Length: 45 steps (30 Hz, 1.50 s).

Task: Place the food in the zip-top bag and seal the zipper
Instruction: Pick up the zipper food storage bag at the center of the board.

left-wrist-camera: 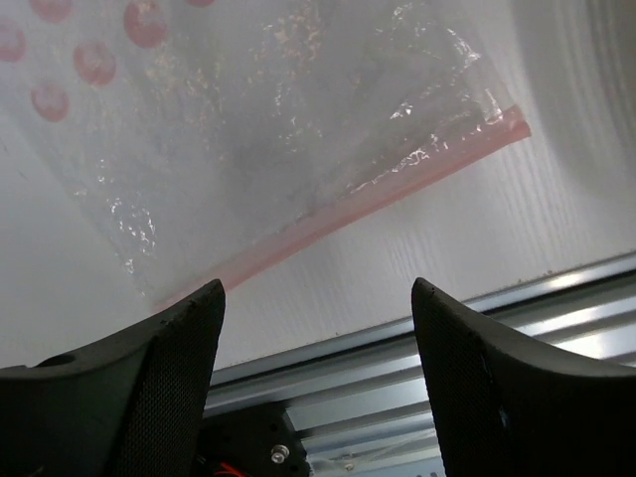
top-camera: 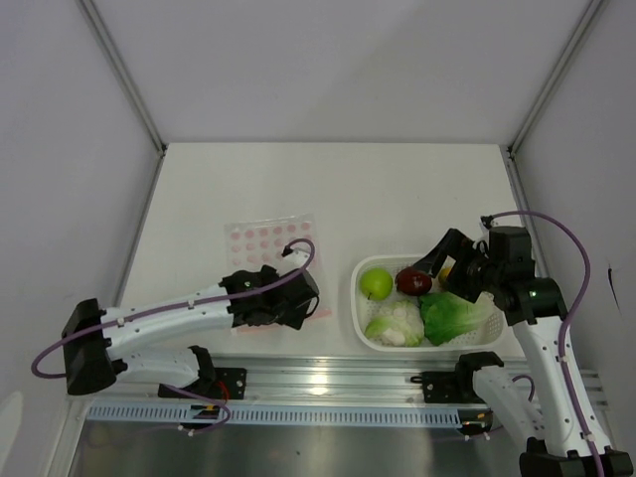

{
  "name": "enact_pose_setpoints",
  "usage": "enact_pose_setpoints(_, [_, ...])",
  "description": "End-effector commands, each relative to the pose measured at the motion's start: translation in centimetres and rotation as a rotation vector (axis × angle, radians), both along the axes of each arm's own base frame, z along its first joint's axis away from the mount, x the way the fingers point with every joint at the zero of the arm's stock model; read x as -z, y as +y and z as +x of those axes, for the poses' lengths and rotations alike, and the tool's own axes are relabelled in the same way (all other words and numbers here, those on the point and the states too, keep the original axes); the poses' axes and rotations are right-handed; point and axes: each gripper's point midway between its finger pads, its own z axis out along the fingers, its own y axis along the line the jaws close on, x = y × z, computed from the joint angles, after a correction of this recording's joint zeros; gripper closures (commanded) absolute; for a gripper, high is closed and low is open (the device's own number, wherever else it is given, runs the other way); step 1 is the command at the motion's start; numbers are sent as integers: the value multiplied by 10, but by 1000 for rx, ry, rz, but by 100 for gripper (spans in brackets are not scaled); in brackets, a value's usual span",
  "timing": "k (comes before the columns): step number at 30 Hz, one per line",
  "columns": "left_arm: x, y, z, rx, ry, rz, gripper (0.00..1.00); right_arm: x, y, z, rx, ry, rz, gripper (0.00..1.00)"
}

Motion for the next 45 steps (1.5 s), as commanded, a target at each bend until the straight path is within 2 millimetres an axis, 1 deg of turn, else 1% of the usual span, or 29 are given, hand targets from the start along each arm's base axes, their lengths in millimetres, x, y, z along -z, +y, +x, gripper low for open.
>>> enact_pose_setpoints(1, [8,5,14,-152,-92,36,22,-15,3,5,-27,-63,9,1])
enact_pose_setpoints(3, [16,9,19,-181,-116,58,23,-15,3,4,-34,-62,9,1])
enact_pose_setpoints(5, [18,13,24,-198,-154,82,25,-16,3,2,-41,-60,7,1])
enact_pose_setpoints(7, [25,11,28,-184,-177,80,28,-16,2,0,-37,-61,2,1])
enact_pose_setpoints(9, [32,11,28,-185,-172,91,30,-15,2,-1,-37,-61,-2,1])
enact_pose_setpoints(10, [39,9,27,-183,-159,104,32,-15,1,-1,-37,-60,-4,1])
enact_pose_setpoints(12, [47,10,24,-185,-139,112,33,-15,1,-2,-36,-62,-3,0])
enact_pose_setpoints(13, [52,13,22,-192,-135,120,33,-14,1,-2,-35,-60,-2,1])
enact_pose_setpoints(16, [45,11,19,-180,-176,82,34,-14,1,-2,-34,-61,-1,1])
enact_pose_setpoints(18, [42,14,17,-180,-189,45,34,-13,1,-3,-33,-58,-2,1])
enact_pose_setpoints(20, [41,16,16,-182,-194,24,34,-10,2,-3,-35,-52,1,1])
enact_pose_setpoints(25, [43,11,12,-173,-183,1,32,-9,3,-2,-36,-48,9,1])
enact_pose_setpoints(27, [47,7,10,-154,-169,-6,32,-9,4,-2,-37,-47,11,1])
enact_pose_setpoints(31, [62,4,7,-151,-134,42,31,-10,3,-3,-33,-53,15,1])
enact_pose_setpoints(37, [65,4,12,-175,-156,55,29,-10,3,-5,-34,-54,12,1])
enact_pose_setpoints(41, [72,13,15,-202,-174,132,29,-10,3,-5,-38,-55,10,1])
enact_pose_setpoints(45, [72,14,22,-234,-209,139,34,-10,3,-5,-39,-55,9,1])
